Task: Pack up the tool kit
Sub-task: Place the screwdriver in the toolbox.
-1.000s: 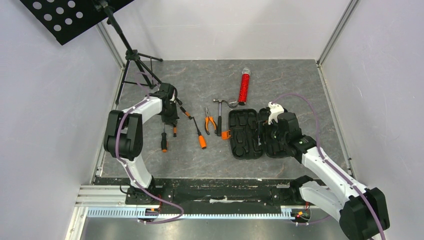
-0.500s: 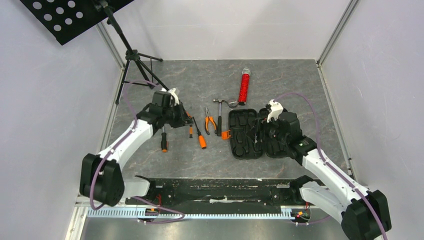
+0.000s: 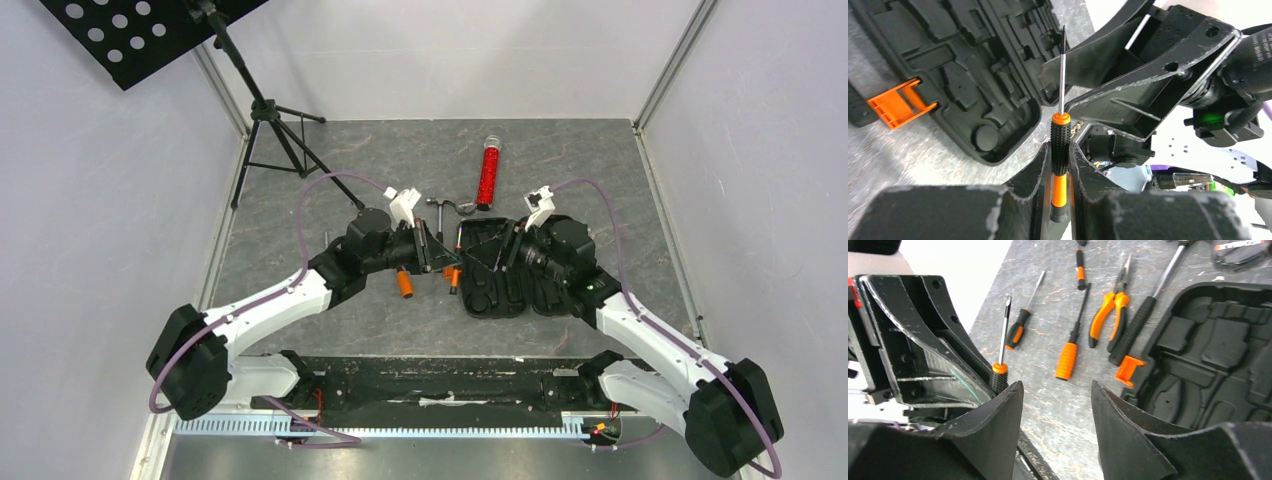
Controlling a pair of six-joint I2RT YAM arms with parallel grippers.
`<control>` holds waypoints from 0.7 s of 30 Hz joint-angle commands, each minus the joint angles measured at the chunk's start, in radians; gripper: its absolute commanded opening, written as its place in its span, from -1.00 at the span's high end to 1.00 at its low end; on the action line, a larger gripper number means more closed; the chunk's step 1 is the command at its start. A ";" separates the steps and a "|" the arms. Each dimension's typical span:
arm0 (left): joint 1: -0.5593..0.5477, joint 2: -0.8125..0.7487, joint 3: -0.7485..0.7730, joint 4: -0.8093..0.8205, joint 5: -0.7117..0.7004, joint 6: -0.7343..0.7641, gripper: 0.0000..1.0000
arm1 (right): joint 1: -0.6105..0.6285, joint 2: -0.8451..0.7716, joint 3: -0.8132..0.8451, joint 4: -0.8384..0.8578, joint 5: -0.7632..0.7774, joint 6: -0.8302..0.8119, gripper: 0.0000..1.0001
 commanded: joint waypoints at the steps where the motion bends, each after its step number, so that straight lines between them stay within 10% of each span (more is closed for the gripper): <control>1: -0.032 0.023 0.025 0.142 -0.020 -0.061 0.96 | 0.014 0.022 0.039 0.149 -0.058 0.099 -0.09; 21: -0.048 0.076 -0.022 0.315 -0.203 -0.239 0.96 | 0.019 -0.119 0.017 0.016 -0.087 -0.057 -0.04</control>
